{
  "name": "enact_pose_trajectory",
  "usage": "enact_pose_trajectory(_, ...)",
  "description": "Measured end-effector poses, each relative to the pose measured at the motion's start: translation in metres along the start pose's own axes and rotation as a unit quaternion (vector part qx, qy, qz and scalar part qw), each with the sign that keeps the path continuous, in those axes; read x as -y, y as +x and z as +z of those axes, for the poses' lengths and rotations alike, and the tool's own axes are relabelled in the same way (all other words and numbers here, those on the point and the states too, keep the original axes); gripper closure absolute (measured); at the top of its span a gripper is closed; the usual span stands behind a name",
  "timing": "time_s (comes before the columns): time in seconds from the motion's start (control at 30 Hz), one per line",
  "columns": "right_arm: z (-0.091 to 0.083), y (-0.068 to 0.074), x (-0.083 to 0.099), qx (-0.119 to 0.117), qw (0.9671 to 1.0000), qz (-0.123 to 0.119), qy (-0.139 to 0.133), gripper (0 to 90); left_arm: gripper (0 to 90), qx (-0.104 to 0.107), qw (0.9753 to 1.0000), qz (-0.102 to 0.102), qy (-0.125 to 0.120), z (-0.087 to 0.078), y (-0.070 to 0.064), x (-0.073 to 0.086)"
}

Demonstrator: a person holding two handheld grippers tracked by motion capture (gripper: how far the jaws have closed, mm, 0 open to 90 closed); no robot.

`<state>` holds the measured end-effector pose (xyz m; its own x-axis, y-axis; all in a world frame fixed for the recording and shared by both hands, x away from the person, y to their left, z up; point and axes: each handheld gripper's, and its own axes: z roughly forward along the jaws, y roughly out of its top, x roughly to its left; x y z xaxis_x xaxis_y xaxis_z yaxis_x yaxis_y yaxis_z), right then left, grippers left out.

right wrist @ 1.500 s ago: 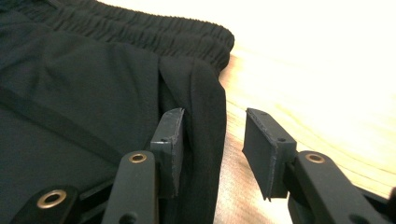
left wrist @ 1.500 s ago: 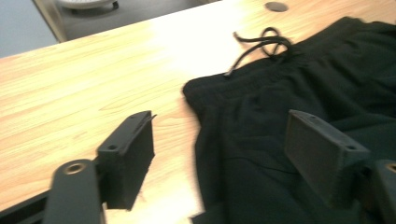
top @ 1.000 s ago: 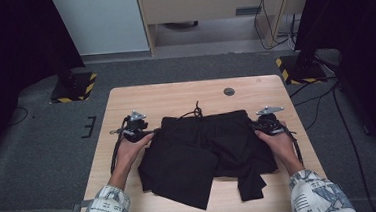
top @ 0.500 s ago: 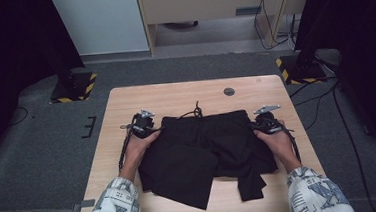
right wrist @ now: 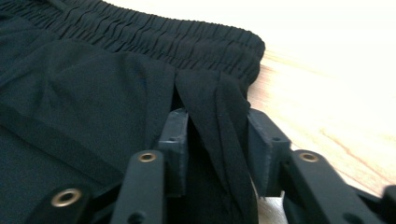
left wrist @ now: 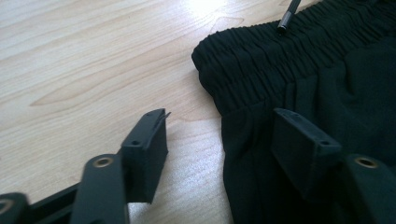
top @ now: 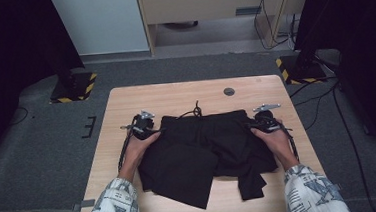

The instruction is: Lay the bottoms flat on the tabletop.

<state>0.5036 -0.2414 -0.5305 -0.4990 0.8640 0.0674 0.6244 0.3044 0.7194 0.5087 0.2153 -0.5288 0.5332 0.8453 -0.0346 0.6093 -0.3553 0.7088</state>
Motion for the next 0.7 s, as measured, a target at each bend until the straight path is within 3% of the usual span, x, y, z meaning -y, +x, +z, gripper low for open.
enact_pose_trajectory(0.2, 0.000, -0.004, -0.002, 0.002, 1.0000, 0.003, 0.007, 77.0, 44.7, -0.010, 0.9999, 0.007, 0.002, 0.002, -0.003, -0.002)
enact_pose_trajectory(0.3, 0.001, -0.008, -0.003, -0.011, 0.9998, 0.017, 0.002, 71.6, 48.9, -0.009, 0.9999, 0.008, 0.003, 0.004, -0.008, -0.003)
enact_pose_trajectory(0.37, 0.002, -0.009, -0.003, -0.011, 0.9998, 0.018, -0.001, 73.4, 55.6, -0.009, 0.9999, 0.012, 0.007, 0.004, -0.011, -0.005)
enact_pose_trajectory(0.43, 0.002, -0.008, -0.002, -0.007, 0.9998, 0.016, -0.004, 82.4, 60.0, -0.005, 0.9998, 0.014, 0.009, 0.003, -0.014, -0.005)
enact_pose_trajectory(0.53, -0.001, -0.003, -0.005, -0.004, 0.9999, 0.009, -0.013, 88.8, 76.4, -0.005, 0.9999, 0.001, 0.013, 0.001, -0.015, -0.005)
enact_pose_trajectory(0.6, -0.002, -0.002, -0.006, -0.004, 0.9998, 0.010, -0.014, 88.9, 78.9, 0.000, 0.9999, -0.012, 0.009, 0.001, -0.013, -0.005)
enact_pose_trajectory(0.7, -0.005, -0.002, -0.009, -0.005, 0.9996, 0.012, -0.024, 89.0, 83.5, -0.004, 0.9999, -0.013, 0.004, 0.001, -0.012, -0.005)
